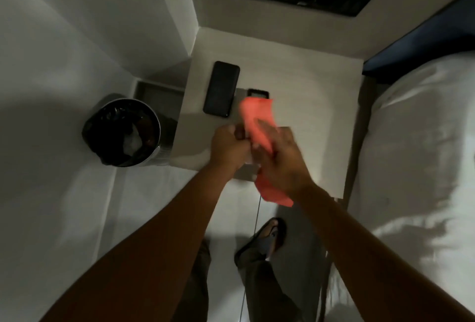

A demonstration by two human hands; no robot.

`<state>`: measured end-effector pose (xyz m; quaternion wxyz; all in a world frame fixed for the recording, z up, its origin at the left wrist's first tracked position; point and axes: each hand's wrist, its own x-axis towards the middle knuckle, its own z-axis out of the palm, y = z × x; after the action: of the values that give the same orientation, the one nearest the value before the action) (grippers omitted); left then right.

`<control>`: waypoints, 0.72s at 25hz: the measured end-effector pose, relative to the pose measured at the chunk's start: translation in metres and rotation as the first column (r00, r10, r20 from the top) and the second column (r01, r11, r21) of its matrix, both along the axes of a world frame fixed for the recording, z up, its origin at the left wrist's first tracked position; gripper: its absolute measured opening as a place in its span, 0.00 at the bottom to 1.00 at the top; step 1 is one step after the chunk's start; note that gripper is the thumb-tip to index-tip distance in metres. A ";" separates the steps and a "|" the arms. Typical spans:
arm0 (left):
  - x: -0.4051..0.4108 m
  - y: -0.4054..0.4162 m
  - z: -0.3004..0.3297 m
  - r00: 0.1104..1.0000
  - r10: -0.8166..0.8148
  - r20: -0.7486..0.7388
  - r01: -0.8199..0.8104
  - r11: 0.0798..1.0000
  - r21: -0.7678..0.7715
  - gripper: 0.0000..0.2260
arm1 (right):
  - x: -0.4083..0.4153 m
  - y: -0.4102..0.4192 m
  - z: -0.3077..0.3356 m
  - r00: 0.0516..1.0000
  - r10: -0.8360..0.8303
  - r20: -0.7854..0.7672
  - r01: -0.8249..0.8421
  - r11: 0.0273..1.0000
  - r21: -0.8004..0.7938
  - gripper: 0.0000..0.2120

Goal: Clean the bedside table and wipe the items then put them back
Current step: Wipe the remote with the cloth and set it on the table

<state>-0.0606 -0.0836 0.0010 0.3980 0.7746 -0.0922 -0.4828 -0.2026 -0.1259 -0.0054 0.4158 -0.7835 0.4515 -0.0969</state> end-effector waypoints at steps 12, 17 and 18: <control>0.004 -0.031 -0.004 0.883 0.003 -0.470 -0.118 0.969 -0.216 0.14 | -0.004 -0.027 0.035 0.676 -0.728 0.111 0.190 0.318 0.929 0.14; -0.014 -0.011 0.001 0.802 -0.094 -0.590 -0.024 0.982 -0.189 0.11 | 0.000 -0.062 0.043 0.501 -0.860 0.097 0.063 0.148 0.987 0.21; -0.018 -0.009 0.002 0.791 -0.106 -0.603 -0.012 0.982 -0.188 0.11 | 0.009 -0.079 0.043 0.484 -0.869 0.101 0.065 0.151 0.986 0.23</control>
<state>-0.0784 -0.0931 0.0025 0.4632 0.5353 -0.0220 -0.7060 -0.1933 -0.2046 0.0373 0.8373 -0.0979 0.4763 -0.2501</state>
